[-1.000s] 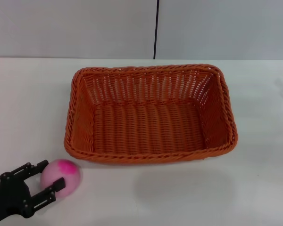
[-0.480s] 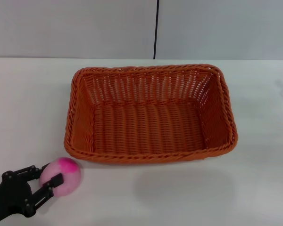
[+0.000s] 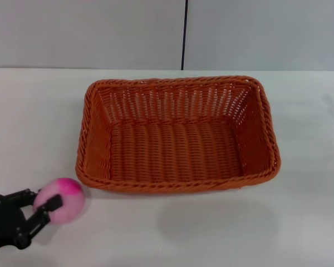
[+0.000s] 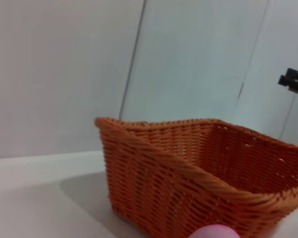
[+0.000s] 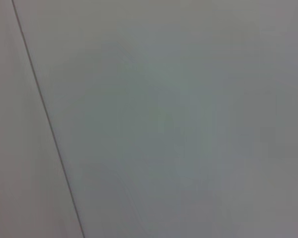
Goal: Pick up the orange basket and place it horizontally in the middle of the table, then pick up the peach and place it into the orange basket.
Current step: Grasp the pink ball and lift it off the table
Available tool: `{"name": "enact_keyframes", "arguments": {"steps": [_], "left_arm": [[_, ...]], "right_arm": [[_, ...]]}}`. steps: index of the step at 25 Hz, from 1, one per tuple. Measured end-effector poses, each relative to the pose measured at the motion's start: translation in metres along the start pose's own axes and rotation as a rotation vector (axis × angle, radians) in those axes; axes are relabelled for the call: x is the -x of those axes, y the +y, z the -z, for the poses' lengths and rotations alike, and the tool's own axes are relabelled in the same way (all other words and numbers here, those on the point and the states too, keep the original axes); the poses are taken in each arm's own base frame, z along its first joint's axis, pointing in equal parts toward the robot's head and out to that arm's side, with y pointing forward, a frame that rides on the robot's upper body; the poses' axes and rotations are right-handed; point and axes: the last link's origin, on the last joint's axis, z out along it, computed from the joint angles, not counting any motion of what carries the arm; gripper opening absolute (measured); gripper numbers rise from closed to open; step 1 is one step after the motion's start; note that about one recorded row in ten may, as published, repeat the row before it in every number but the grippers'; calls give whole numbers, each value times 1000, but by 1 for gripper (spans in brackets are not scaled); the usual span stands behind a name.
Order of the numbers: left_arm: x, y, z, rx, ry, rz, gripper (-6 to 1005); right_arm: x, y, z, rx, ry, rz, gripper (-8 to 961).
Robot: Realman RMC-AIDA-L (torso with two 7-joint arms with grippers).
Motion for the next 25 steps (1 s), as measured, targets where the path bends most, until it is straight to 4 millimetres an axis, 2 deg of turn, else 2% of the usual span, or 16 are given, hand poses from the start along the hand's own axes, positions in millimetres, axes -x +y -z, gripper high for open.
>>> {"name": "enact_keyframes", "arguments": {"steps": [8,11,14,19,21,24,25], "left_arm": [[-16,-20,21,-167,130,5,237],[-29,-30,30,-246,225,2,200],[-47,-36,31,-268,344,4,164],[-73,-35,6,-189,485,-9,133],[-84,-31,-20,-119,537,4,124],[-92,-26,-45,-43,555,30,111],[-94,-22,-60,2,550,51,106]], "right_arm": [[0,0,1,-3,-2,6,527],[0,0,2,-3,-3,5,528],[0,0,2,-2,-4,6,528],[0,0,2,-3,-4,5,528],[0,0,1,-2,-4,5,528],[-1,1,0,0,-6,2,527],[-1,2,0,1,-6,2,527]]}}
